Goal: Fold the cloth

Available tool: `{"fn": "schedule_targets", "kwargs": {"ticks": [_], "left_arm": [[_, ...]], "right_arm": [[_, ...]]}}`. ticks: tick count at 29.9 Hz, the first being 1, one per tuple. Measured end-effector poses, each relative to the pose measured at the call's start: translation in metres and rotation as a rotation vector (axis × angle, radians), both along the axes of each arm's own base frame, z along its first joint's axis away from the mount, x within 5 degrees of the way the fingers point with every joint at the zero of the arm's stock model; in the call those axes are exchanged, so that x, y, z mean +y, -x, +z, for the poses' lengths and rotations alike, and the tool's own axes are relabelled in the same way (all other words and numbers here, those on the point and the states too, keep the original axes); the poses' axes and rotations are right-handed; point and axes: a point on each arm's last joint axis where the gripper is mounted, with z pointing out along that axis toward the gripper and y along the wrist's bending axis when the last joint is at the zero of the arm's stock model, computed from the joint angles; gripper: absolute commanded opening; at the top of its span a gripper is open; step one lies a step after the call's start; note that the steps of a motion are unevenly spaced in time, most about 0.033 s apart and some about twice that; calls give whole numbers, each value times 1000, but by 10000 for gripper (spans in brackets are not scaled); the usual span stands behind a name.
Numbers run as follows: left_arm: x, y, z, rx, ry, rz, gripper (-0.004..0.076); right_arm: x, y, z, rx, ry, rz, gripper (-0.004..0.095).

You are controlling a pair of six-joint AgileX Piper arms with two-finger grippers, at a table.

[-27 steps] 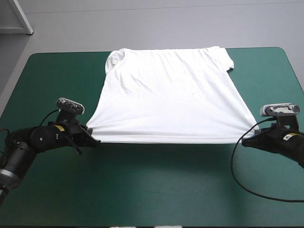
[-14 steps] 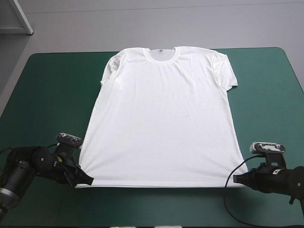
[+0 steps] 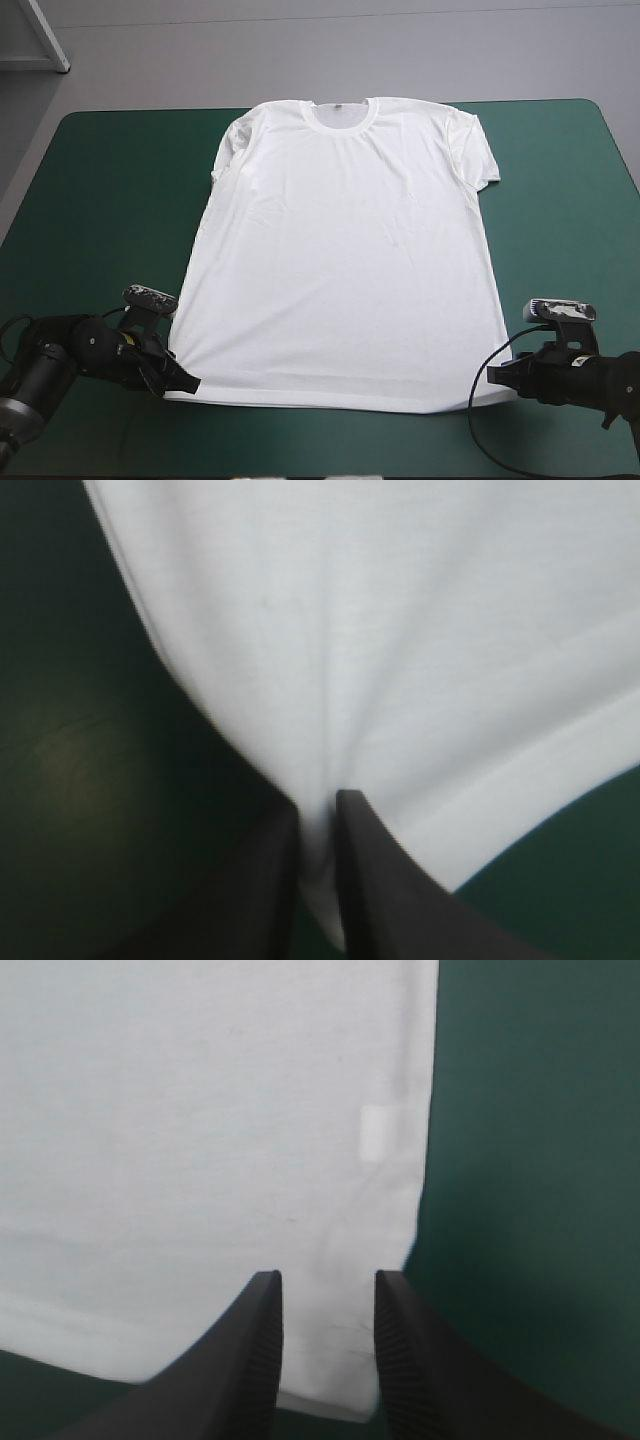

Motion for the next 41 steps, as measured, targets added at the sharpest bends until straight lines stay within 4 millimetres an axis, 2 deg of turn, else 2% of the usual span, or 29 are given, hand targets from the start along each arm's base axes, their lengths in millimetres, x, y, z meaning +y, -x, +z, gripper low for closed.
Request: {"fn": "schedule_targets", "kwargs": {"ticks": [3,5,9,11,15,17,21,27,30,32,35,41], "left_arm": [[-1,0,0,-1,10,-6,408],[-1,0,0,-1,13,-8,461],[-1,-4,3,-38,5,-6,466],[1,-13,14,-126,-10,19,466],[4,-49,55,-378,-20,123,465],[5,-66,69,-438,-30,150,452],[1,-120,83,-466,-45,169,447],[-10,-199,71,-393,-49,177,445],[-13,-230,56,-326,-43,197,445],[-16,-248,46,-289,-20,211,445],[-13,-268,35,-256,39,255,445],[4,-292,11,-169,102,287,445]], "right_arm": [[0,0,0,-3,-6,-2,361],[0,0,0,-4,-7,-1,361],[-2,-4,5,-50,33,21,360],[-5,-12,20,-139,68,10,360],[-11,-33,62,-339,109,-35,360],[-13,-44,76,-391,120,-46,360],[-18,-70,91,-408,130,-42,360],[-21,-106,92,-375,111,-24,361],[-22,-117,85,-356,101,-5,363],[-22,-122,81,-347,96,4,400],[-23,-128,77,-342,95,5,463],[-24,-133,74,-342,100,-1,465]]}}
